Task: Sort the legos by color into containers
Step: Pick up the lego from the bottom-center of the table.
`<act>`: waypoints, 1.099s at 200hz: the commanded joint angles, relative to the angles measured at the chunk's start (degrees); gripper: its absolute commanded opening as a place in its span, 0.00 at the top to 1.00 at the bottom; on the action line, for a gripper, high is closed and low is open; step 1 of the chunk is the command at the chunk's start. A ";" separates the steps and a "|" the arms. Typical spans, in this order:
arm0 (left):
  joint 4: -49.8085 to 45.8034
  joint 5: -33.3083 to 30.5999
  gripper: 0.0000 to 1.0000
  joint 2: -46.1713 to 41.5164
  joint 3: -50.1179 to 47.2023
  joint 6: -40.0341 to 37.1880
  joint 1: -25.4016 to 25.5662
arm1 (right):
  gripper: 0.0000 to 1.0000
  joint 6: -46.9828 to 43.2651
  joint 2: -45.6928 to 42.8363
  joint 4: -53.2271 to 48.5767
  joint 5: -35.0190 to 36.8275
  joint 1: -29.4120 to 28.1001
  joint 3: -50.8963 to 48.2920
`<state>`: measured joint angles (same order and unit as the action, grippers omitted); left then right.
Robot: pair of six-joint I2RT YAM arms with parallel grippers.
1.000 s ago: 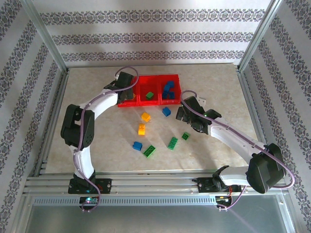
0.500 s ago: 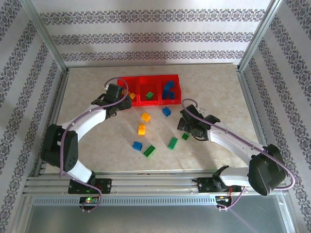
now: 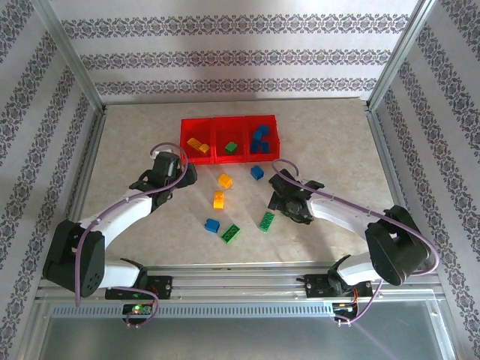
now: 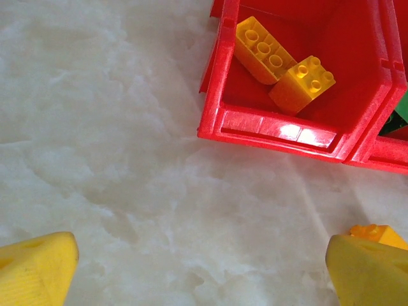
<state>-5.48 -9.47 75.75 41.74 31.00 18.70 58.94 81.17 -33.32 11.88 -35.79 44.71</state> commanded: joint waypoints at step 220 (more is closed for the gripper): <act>5.90 2.01 0.00 -0.15 -3.11 3.71 0.35 | 0.58 0.94 6.69 7.07 -1.09 2.22 -1.91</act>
<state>-1.58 -7.51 75.48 39.22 33.52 18.70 60.84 87.94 -27.81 11.33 -33.85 43.57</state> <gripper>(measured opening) 0.994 0.443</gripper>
